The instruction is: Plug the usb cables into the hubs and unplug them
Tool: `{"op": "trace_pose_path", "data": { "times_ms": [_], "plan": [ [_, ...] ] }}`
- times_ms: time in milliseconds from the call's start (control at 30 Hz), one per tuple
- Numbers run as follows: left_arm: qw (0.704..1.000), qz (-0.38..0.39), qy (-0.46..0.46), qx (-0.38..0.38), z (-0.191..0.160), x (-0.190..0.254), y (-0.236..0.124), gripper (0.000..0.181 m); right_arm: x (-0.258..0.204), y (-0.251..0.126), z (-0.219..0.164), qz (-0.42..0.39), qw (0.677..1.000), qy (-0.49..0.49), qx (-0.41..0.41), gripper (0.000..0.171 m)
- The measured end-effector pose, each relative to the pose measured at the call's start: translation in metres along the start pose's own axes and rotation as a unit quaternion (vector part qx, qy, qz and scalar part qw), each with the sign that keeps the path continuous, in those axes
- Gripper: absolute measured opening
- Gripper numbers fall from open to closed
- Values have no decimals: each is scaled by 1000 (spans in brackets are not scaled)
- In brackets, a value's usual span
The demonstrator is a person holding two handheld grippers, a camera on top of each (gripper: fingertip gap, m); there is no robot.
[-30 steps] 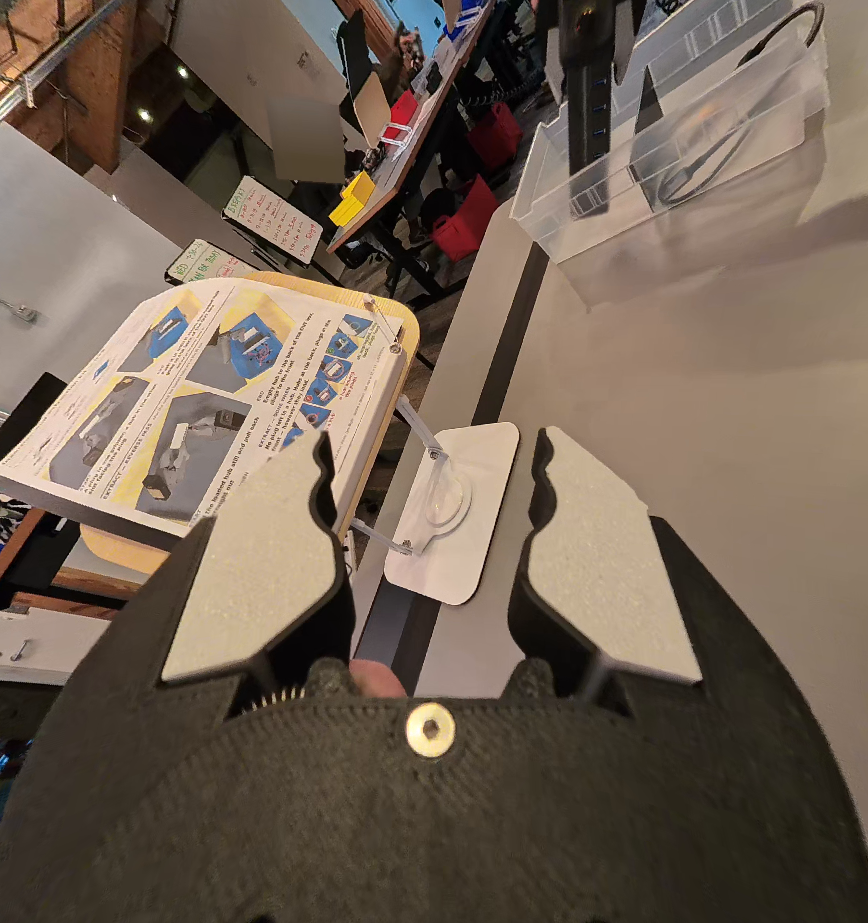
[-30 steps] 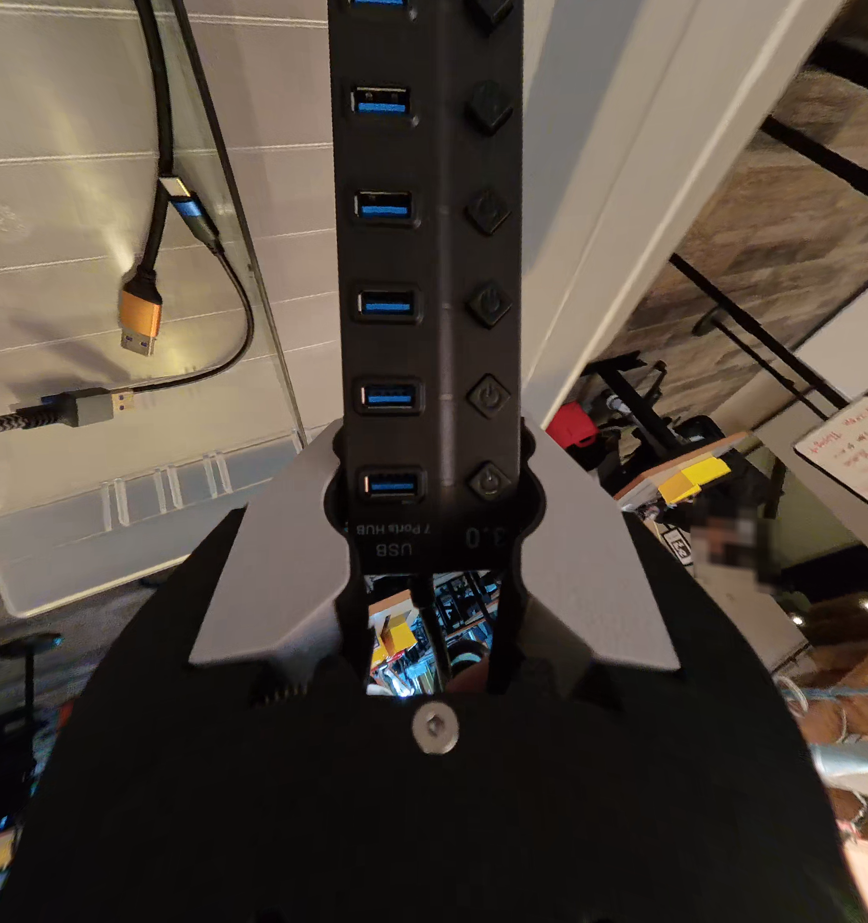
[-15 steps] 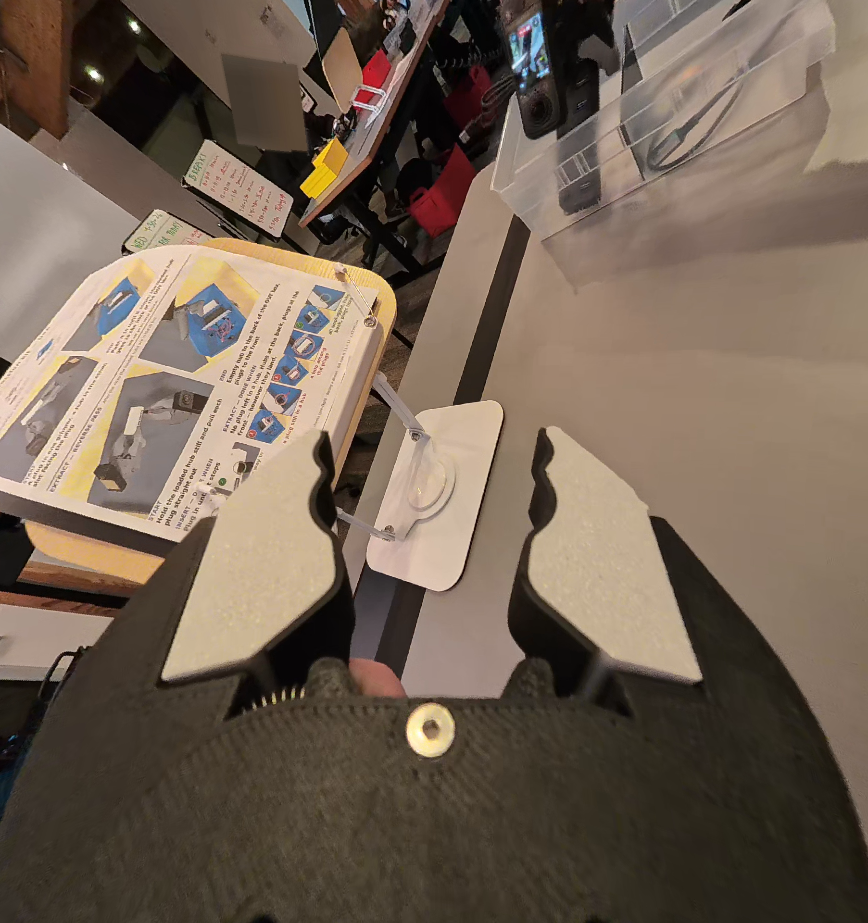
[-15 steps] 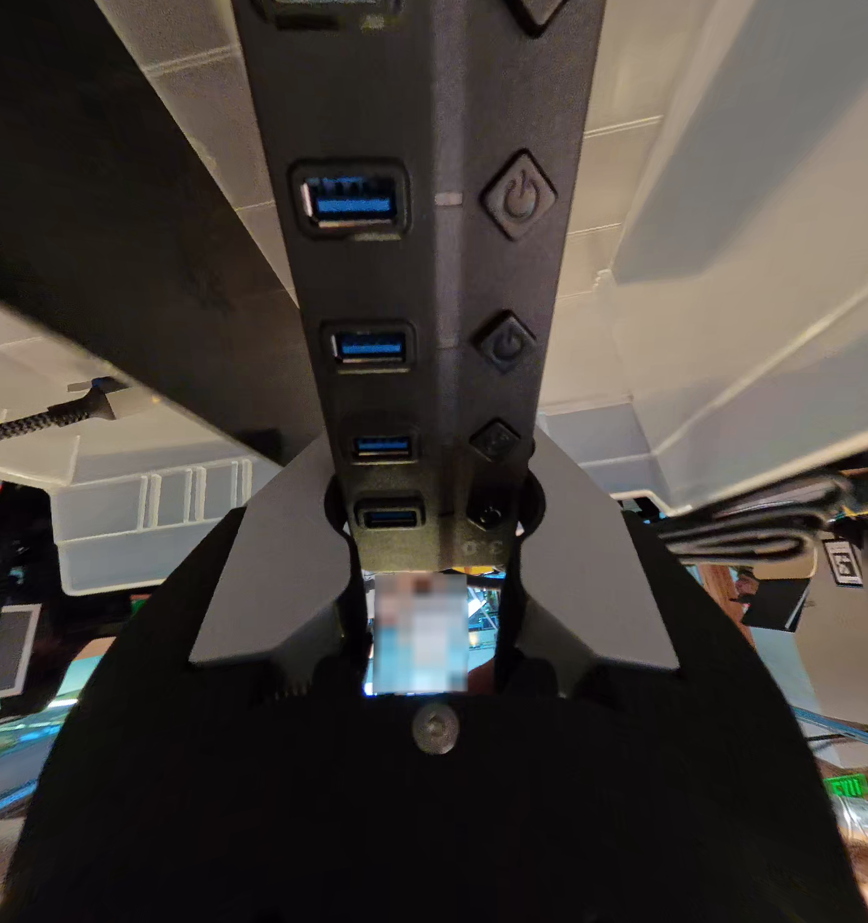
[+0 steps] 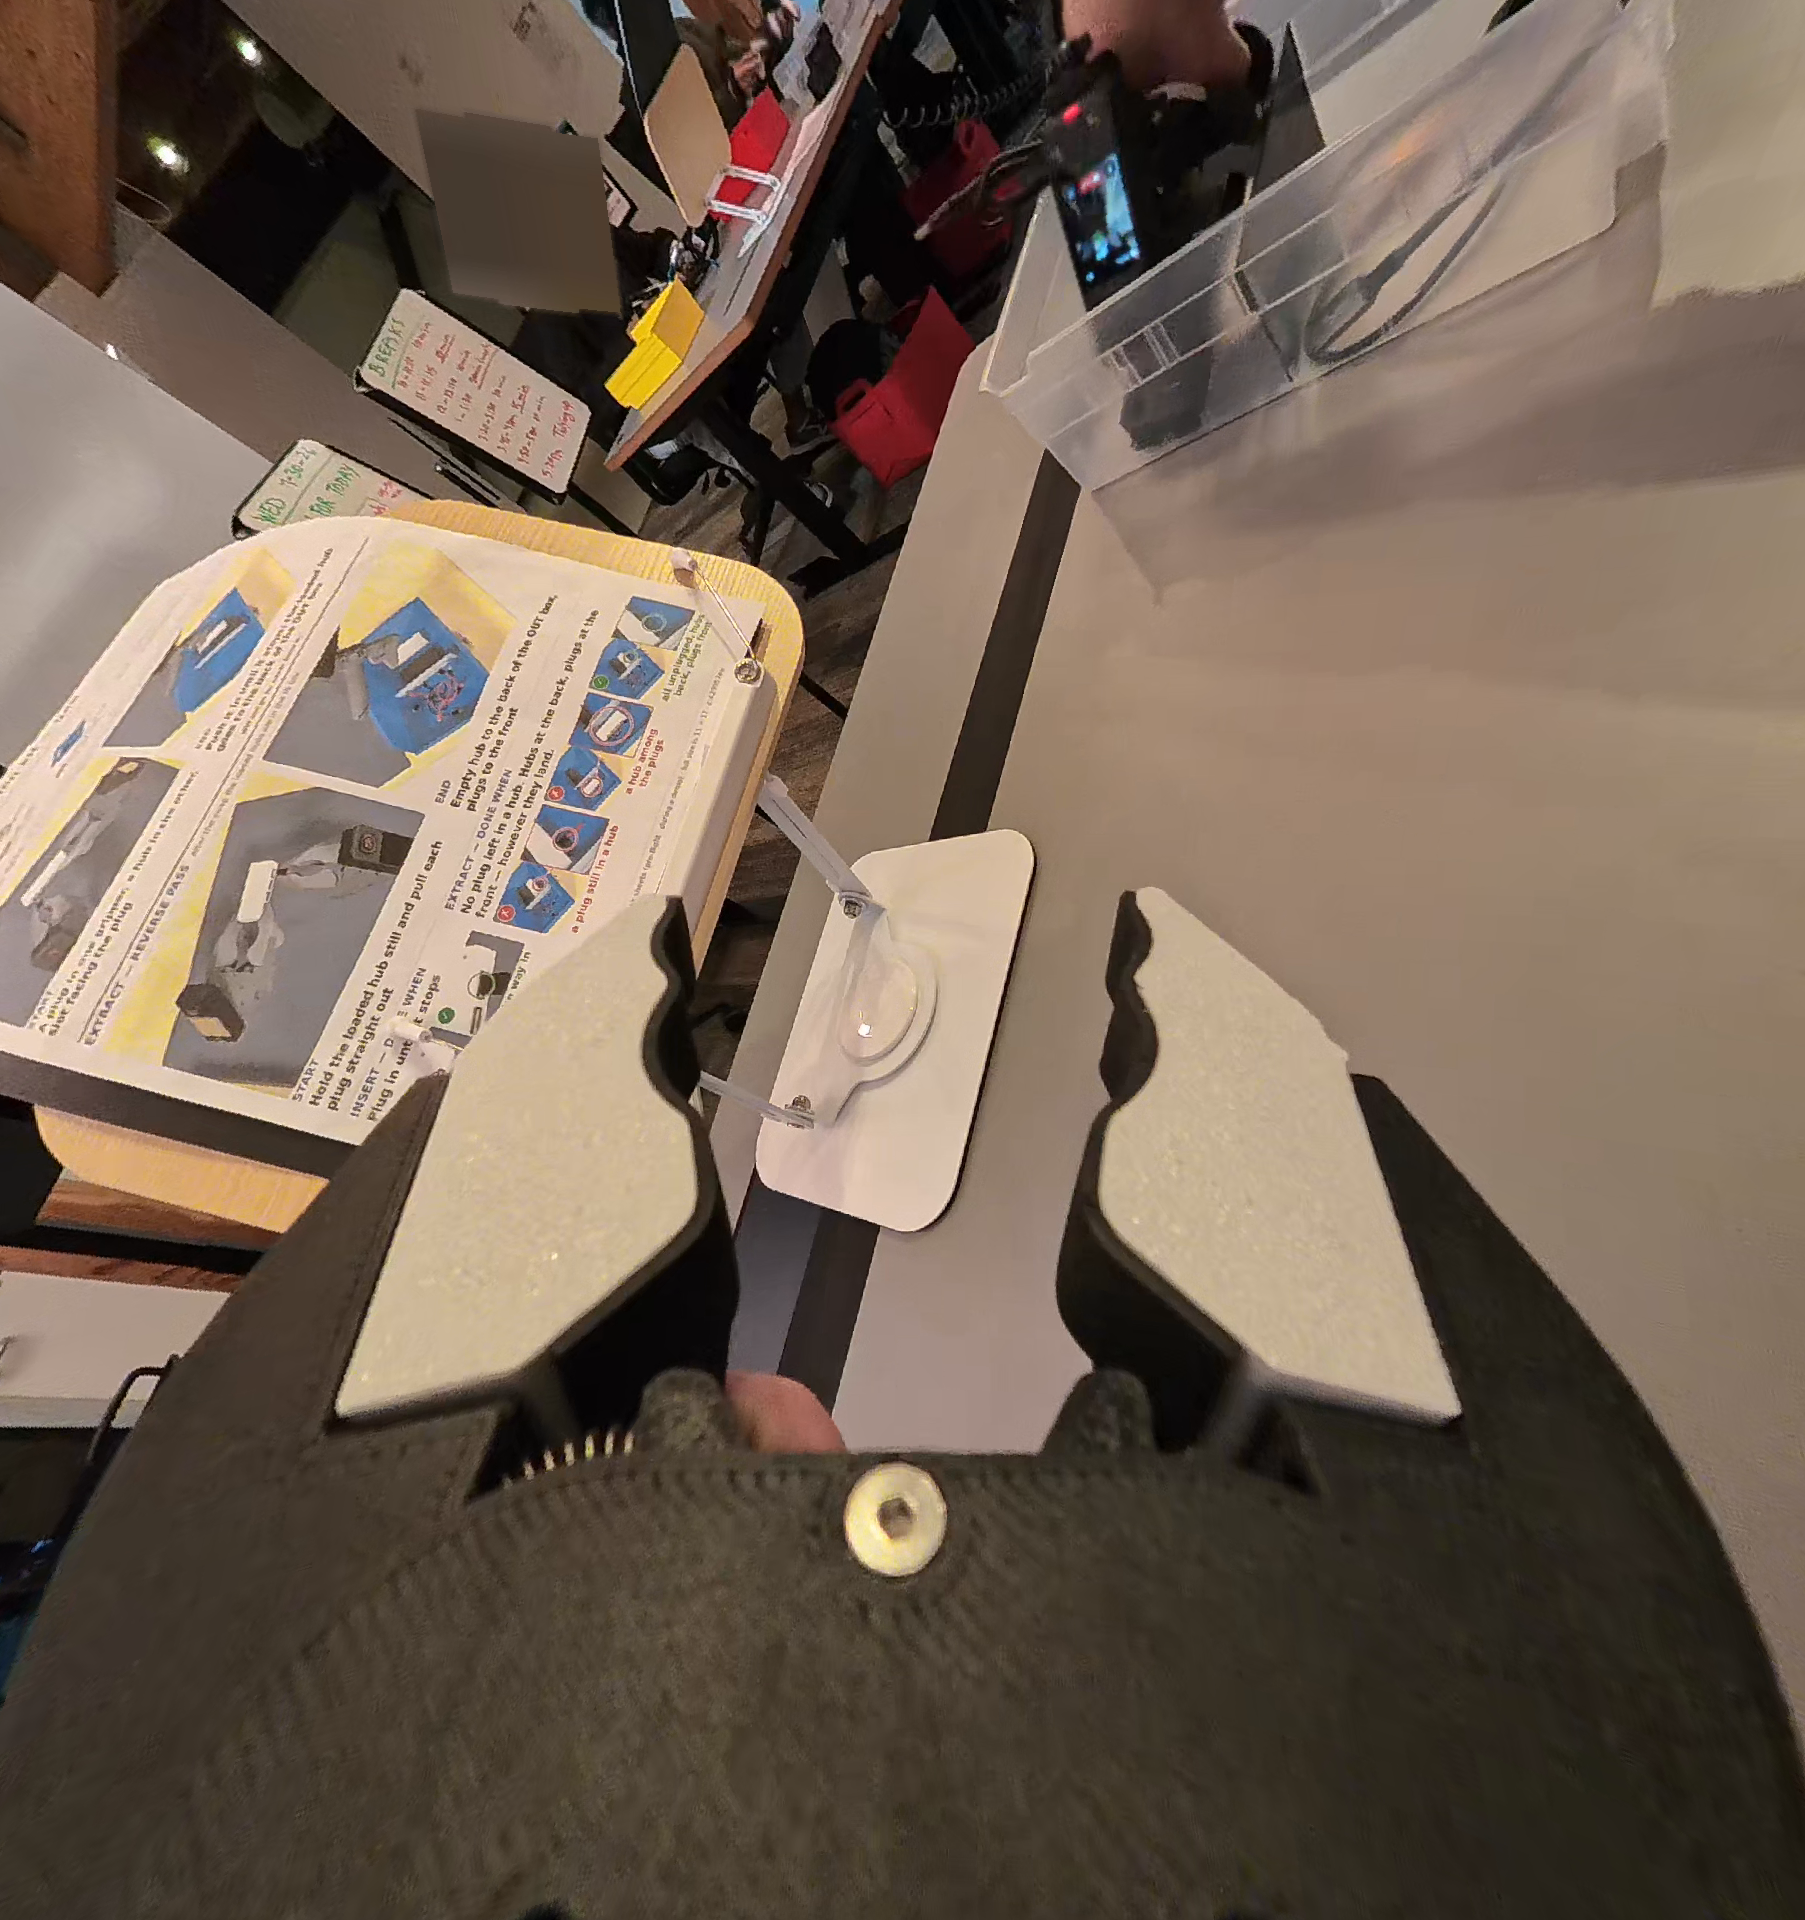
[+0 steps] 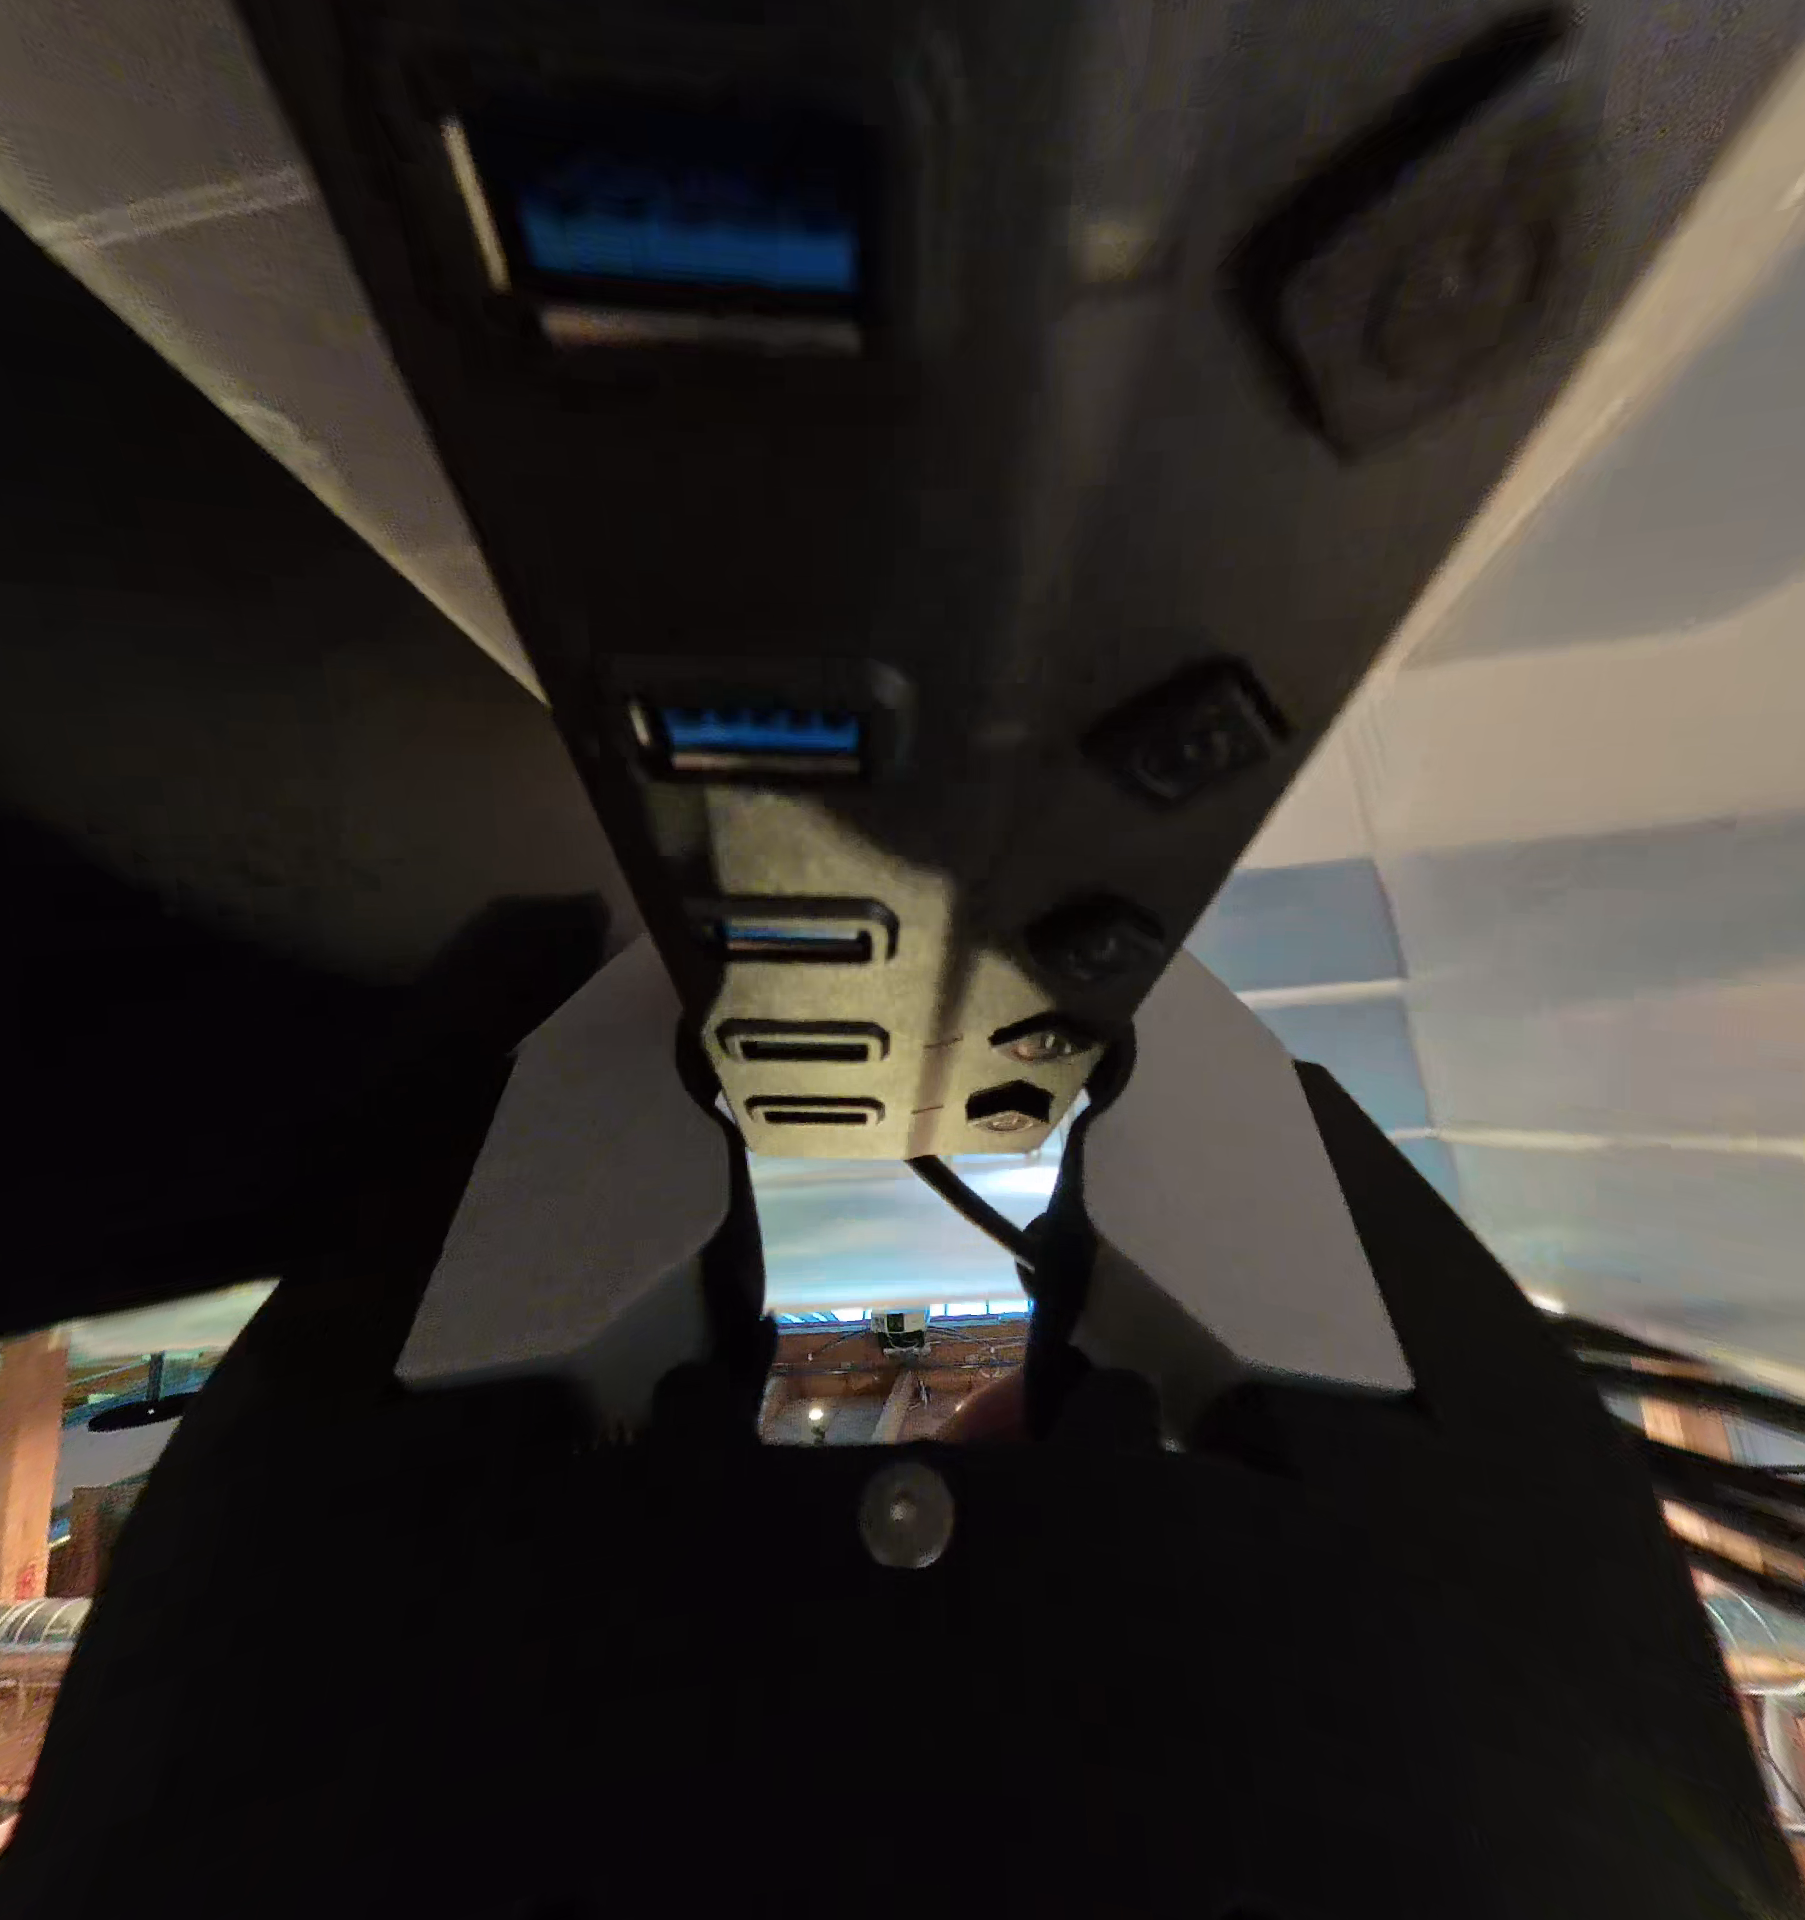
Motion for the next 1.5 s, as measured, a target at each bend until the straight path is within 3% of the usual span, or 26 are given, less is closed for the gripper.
{"op": "trace_pose_path", "data": {
  "times_ms": [200,400,567,767,1000,1167,1300,1500],
  "plan": [
    [1000,-4,2,-1,1,2,1,76,-7,17,9,17,1000,-16,-18,61],
    [1000,-13,-2,-4,-2,3,7,76,-2,2,8,16,1000,10,19,64],
    [1000,-8,-12,-13,-8,0,5,78,5,-17,8,10,996,51,78,80],
    [999,35,-39,-11,-14,-19,-26,80,15,-40,4,6,981,120,150,98],
    [989,113,-73,-57,-48,-45,-85,76,25,-83,1,-37,957,159,239,91],
    [984,133,-91,-78,-73,-52,-105,63,27,-106,-4,-79,943,176,273,85],
    [982,122,-90,-112,-90,-54,-106,54,26,-124,-15,-131,935,184,275,82],
    [974,21,-124,-188,-140,-51,-103,50,14,-165,-26,-194,911,191,309,77]
  ]
}}
Point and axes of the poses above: each gripper's, where its closed fingertips meet, y out along the fingers, z out of its top, x = y × z across the jaws, the point moved 5 cm from there along -y, back along the fingers, and after that the axes turned 11 degrees about -z, right-handed, at the moved point
